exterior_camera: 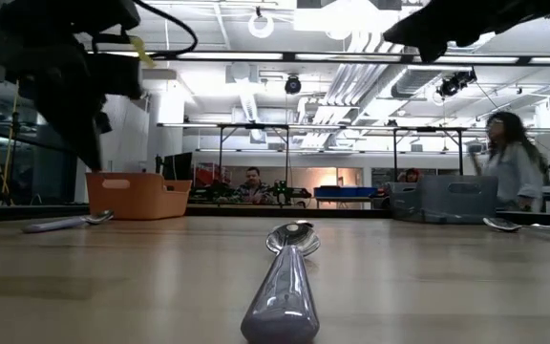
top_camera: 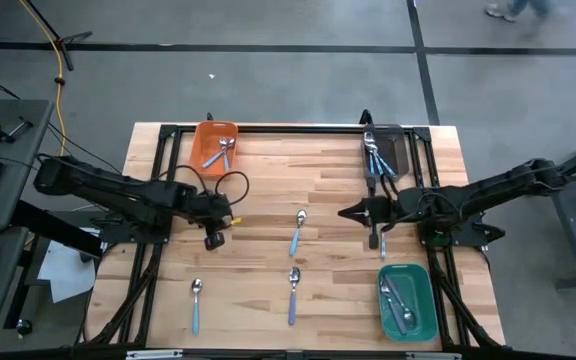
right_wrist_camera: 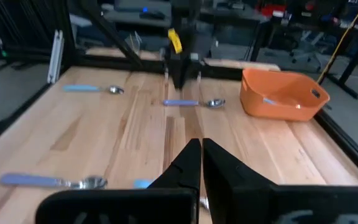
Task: Sort silverware by color (type)
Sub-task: Put the purple spoon into the green bin
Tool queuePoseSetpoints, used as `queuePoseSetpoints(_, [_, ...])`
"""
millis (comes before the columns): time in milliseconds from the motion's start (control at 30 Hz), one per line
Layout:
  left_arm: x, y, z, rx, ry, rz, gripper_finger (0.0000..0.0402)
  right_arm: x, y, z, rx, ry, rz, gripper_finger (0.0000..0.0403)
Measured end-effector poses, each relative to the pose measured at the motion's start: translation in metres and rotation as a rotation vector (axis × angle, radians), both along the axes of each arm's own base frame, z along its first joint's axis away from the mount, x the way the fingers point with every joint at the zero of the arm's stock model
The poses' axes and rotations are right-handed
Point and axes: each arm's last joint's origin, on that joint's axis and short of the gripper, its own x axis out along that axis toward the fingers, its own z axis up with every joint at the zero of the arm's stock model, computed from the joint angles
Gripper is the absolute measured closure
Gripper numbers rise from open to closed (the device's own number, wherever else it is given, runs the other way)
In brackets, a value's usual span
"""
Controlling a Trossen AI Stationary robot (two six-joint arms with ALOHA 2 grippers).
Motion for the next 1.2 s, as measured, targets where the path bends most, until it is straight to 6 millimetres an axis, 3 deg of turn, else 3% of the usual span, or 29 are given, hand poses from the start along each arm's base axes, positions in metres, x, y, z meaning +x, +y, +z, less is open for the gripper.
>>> queuePoseSetpoints(167, [-0.016, 0.001, 0.002, -0.041, 0.099, 0.088, 0.038, -0.002, 0.0, -0.002, 0.015, 0.023, -0.004, 0.0402])
queuePoseSetpoints(367, [-0.019, 0.002, 0.001, -0.028, 0.129, 0.074, 0.037, -0.001, 0.0, -0.002, 0.046, 0.022, -0.012, 0.0402])
queuePoseSetpoints(667, [-0.021, -0.003, 0.0, -0.029, 0.141, 0.074, 0.0303, -0.002, 0.0, -0.003, 0.093, 0.03, -0.024, 0.0402])
queuePoseSetpoints(967, [-0.025, -0.015, 0.0, -0.103, 0.168, 0.208, 0.0252, -0.002, 0.0, -0.004, 0.092, 0.045, -0.026, 0.0402])
queuePoseSetpoints(1200, [-0.039, -0.014, -0.028, -0.063, 0.222, 0.303, 0.0251, -0.002, 0.0, -0.005, 0.108, 0.051, -0.031, 0.0402])
